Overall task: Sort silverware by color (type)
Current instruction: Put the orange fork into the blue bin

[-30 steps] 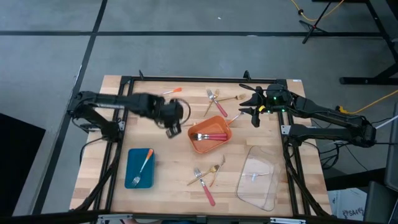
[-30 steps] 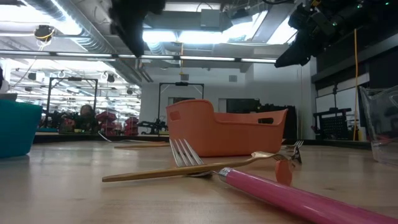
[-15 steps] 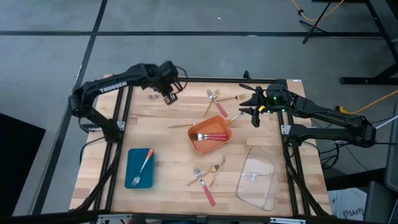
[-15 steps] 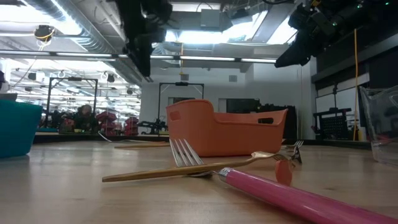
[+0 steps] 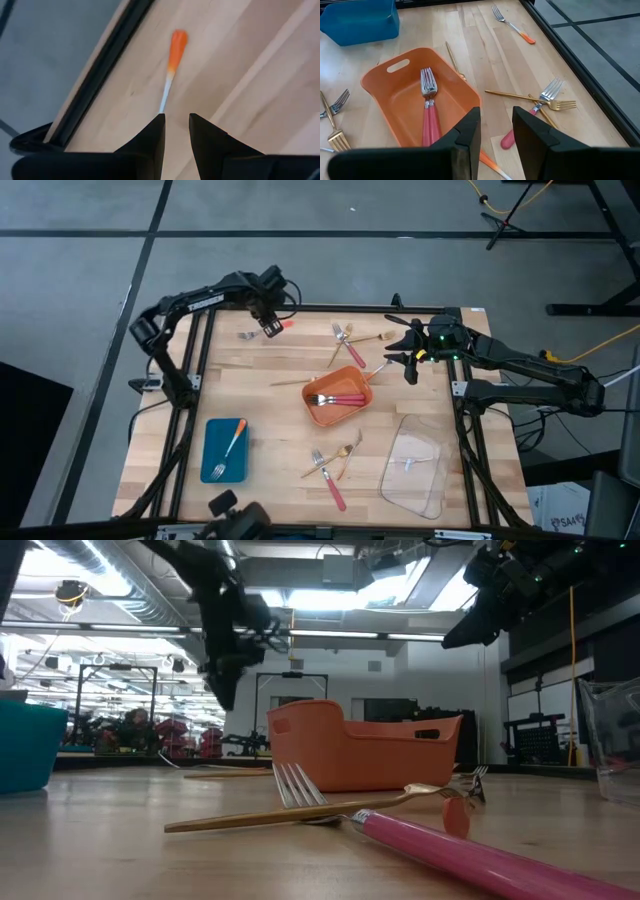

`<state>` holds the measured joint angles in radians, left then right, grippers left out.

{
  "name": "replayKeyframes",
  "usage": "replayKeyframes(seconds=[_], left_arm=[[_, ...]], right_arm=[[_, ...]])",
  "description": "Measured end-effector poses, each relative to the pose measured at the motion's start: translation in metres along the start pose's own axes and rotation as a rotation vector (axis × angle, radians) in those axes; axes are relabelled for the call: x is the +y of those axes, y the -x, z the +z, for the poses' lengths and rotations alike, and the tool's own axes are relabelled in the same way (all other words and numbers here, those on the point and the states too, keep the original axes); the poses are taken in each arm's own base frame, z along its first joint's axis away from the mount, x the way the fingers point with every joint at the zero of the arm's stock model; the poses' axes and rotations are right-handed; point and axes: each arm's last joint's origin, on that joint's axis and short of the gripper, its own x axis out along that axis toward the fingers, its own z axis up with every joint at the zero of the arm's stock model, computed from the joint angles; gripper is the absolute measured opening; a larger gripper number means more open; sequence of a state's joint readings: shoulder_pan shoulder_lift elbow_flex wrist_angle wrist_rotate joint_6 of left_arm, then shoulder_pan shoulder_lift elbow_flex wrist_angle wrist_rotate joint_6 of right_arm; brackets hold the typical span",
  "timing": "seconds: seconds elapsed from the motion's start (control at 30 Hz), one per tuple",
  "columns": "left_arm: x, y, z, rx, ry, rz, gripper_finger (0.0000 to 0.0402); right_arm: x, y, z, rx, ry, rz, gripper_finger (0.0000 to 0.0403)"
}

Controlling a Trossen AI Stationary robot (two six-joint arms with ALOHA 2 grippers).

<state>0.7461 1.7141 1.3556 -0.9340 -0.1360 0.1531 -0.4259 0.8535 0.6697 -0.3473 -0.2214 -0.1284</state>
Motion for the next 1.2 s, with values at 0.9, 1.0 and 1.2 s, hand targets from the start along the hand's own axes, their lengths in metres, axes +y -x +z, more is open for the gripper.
replayKeyframes(seconds=[0.9,1.0,1.2], left_arm=[[0.017,-0.093,0.002,0.214,0.010,-0.022,0.0081],[0.017,-0.094,0.001,0.217,0.009,-0.020,0.0081],[0.016,-0.096,-0.002,0.226,0.008,-0.022,0.0081]], right_arm=[[0.000,0.000,0.000,0.000,0.011,0.000,0.0101],[0.000,0.000,0.000,0.000,0.011,0.000,0.0101],[0.000,0.000,0.000,0.000,0.011,0.000,0.0101]])
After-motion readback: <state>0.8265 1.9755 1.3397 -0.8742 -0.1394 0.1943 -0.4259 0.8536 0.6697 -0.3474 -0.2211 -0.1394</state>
